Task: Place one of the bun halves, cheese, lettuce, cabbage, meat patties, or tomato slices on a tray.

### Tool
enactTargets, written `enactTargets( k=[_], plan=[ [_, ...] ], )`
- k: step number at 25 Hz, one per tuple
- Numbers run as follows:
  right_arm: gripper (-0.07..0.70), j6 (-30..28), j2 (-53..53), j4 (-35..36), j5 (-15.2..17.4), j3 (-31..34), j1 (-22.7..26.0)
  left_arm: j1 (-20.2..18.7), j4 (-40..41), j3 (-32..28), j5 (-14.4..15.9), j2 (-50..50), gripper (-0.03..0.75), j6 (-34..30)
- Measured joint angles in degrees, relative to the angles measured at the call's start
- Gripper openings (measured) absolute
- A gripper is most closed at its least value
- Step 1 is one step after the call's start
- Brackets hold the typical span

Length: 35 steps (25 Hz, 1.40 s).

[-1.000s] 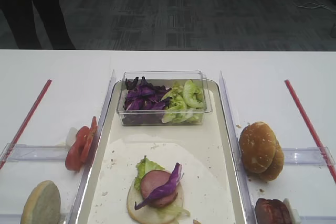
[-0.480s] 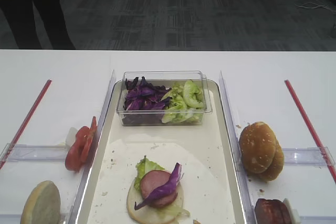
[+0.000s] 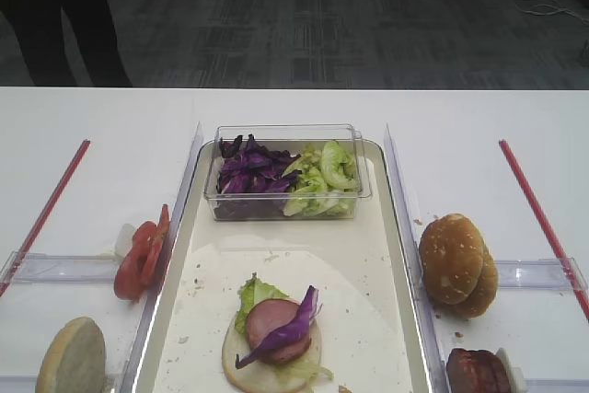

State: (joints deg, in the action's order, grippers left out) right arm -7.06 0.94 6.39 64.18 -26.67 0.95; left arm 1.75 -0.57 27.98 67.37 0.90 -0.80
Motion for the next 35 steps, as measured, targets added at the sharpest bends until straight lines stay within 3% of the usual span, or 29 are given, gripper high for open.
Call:
enactTargets(
  k=[35],
  plan=[
    [0.387,-0.1,0.0,0.0,-0.1,0.0,0.0,0.0,0.0,0.0,0.0,0.0,0.356,0.0]
  ],
)
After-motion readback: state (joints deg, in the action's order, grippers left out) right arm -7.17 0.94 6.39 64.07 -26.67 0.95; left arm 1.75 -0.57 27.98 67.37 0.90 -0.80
